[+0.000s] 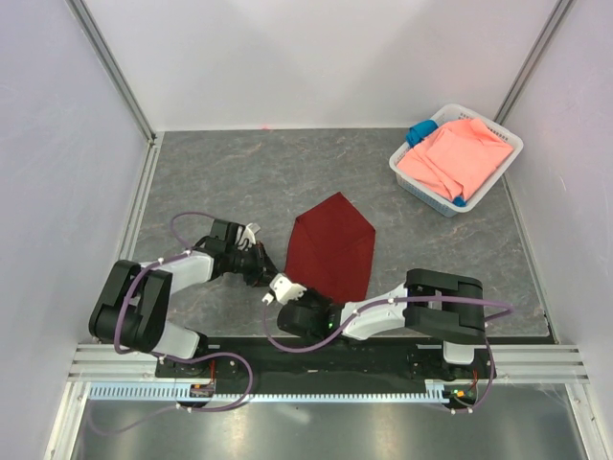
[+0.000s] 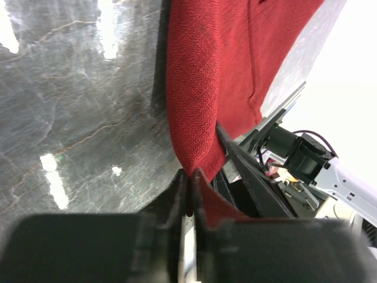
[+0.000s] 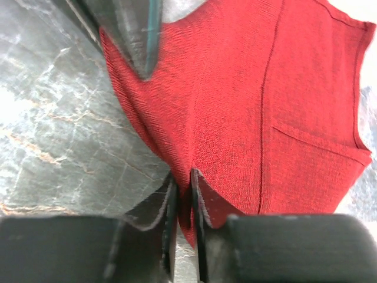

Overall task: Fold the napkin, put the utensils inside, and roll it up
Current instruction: Roll the napkin with the utensil

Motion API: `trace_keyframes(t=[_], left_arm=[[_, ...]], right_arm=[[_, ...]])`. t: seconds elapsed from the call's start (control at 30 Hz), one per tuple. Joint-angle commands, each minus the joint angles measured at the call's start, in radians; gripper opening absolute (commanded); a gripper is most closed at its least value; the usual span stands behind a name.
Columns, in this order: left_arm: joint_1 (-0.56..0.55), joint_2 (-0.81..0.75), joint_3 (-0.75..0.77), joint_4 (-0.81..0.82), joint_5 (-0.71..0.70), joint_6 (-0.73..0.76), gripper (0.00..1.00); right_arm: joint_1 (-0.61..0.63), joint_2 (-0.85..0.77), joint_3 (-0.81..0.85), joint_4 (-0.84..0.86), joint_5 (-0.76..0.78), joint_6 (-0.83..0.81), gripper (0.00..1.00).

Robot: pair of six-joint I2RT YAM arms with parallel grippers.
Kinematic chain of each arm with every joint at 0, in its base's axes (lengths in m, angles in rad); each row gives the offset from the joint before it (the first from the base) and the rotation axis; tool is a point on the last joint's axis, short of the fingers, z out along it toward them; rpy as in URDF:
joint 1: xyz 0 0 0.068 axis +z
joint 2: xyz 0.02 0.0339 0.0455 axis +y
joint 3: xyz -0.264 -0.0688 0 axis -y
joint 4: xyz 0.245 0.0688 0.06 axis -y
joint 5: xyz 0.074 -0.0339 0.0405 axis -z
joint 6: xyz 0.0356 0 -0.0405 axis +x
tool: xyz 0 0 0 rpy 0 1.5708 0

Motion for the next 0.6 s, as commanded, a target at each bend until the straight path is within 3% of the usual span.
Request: trace_keyframes(t=[0.0, 0.03, 0.13, 0.23, 0.57], left_arm=[[0.008, -0.063, 0.027, -0.003, -0.001, 0.029, 0.30], [0.008, -0.090, 0.022, -0.003, -0.019, 0.029, 0.46], [0.011, -0.146, -0.007, 0.000, -0.108, 0.017, 0.73], [0.014, -0.233, -0.051, 0.012, -0.205, -0.001, 0.84], [0.013, -0.526, -0.179, 0.047, -0.467, 0.055, 0.88]], right_arm=[[-0.028, -0.006, -0.011, 0.004, -0.109, -0.022, 0.12], [-0.036, -0.020, -0.010, -0.004, -0.133, -0.019, 0.10], [-0.074, -0.054, 0.007, -0.054, -0.268, -0.018, 0.01], [-0.112, -0.090, 0.033, -0.111, -0.409, -0.021, 0.00], [-0.272, -0.101, 0.223, -0.413, -0.926, 0.027, 0.00]])
